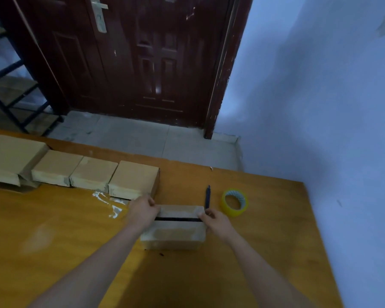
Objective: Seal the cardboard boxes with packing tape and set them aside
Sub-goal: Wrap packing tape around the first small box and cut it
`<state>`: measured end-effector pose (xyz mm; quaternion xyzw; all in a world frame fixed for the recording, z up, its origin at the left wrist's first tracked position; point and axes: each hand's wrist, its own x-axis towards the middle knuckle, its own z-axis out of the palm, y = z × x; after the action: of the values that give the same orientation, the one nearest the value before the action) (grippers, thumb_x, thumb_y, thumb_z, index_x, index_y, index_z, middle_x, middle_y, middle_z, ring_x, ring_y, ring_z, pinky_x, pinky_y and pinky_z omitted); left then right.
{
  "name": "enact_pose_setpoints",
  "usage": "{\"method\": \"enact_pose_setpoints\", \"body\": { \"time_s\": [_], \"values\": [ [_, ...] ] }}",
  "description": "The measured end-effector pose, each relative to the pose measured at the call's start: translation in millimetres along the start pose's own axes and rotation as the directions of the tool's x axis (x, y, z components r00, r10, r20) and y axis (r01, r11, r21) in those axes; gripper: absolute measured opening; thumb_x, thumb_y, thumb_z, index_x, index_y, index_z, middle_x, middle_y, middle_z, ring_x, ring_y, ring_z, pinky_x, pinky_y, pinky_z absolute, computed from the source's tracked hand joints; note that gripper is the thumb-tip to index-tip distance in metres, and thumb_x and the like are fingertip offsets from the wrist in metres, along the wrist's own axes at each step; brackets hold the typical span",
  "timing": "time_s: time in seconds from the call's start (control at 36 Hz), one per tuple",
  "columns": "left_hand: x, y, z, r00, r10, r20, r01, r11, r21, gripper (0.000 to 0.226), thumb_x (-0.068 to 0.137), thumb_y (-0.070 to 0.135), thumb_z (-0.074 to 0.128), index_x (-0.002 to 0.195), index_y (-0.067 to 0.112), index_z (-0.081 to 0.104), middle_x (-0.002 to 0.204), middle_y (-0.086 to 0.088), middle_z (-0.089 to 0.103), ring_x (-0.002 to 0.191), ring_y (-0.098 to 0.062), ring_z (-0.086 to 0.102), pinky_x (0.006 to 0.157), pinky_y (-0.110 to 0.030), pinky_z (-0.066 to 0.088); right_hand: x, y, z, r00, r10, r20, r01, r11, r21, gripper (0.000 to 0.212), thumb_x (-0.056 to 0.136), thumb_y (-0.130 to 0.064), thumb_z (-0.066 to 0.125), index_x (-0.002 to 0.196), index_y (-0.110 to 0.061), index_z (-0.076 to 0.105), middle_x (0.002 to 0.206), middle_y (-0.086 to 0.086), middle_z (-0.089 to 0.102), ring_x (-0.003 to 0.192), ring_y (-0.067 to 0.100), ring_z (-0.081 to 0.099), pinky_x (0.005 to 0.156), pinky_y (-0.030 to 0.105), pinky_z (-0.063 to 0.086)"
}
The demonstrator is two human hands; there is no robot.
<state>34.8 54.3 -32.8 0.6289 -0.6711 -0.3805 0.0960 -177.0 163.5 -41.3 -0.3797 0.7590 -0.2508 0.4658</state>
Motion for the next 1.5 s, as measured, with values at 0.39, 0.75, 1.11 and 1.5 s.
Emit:
{"method": "enact_pose_setpoints", "body": {
  "time_s": [0.39, 0.75, 1.11, 1.5],
  "values": [
    [-24.8, 19.6, 24.4, 0.953, 0.287, -0.093, -0.242, 0.912, 0.331, 0.034, 0.093, 0.036, 0.042, 0.118, 0.017, 0.055, 0.123, 0.002, 0.053, 0.126, -0.02, 0.037, 0.099, -0.033, 0.028, 57.1, 58.2, -65.0, 0.966, -0.039, -0.257, -0.149, 0.728, -0.67, 0.047, 0.094, -0.038, 0.051, 0.134, -0.015, 0.041, 0.144, 0.005, 0.033, 0.132, 0.026, 0.029, 0.107, 0.043, 0.031],
    [-47.7, 18.4, 27.8, 0.896, 0.379, -0.23, -0.295, 0.897, 0.328, 0.036, 0.084, 0.034, 0.041, 0.101, 0.013, 0.064, 0.113, -0.003, 0.061, 0.113, -0.021, 0.045, 0.093, -0.046, 0.041, 80.6, 63.3, -64.6, 0.989, -0.095, -0.109, -0.04, 0.543, -0.839, 0.029, 0.097, -0.026, 0.042, 0.125, -0.021, 0.049, 0.117, 0.0, 0.061, 0.112, 0.019, 0.053, 0.11, 0.05, 0.017],
    [-55.3, 102.8, 39.5, 0.827, 0.542, -0.149, -0.53, 0.84, 0.116, 0.03, 0.095, 0.021, 0.054, 0.123, 0.012, 0.054, 0.13, 0.0, 0.049, 0.128, -0.018, 0.035, 0.108, -0.033, 0.028, 6.2, 30.8, -129.2, 0.967, -0.078, -0.242, 0.156, 0.934, 0.321, 0.017, 0.092, -0.016, 0.059, 0.078, -0.008, 0.065, 0.068, 0.002, 0.059, 0.052, 0.002, 0.053, 0.054, 0.022, 0.042],
    [-71.7, 167.5, 17.4, 0.721, 0.693, -0.021, -0.686, 0.709, -0.161, 0.047, 0.089, 0.032, 0.064, 0.132, 0.02, 0.049, 0.12, 0.006, 0.051, 0.115, -0.01, 0.047, 0.096, -0.027, 0.042, -62.6, -67.4, -122.6, 0.964, -0.215, -0.158, 0.254, 0.917, 0.307, 0.054, 0.071, -0.057, 0.065, 0.09, -0.008, 0.073, 0.093, 0.014, 0.073, 0.087, 0.023, 0.068, 0.085, 0.039, 0.051]
  ]
}}
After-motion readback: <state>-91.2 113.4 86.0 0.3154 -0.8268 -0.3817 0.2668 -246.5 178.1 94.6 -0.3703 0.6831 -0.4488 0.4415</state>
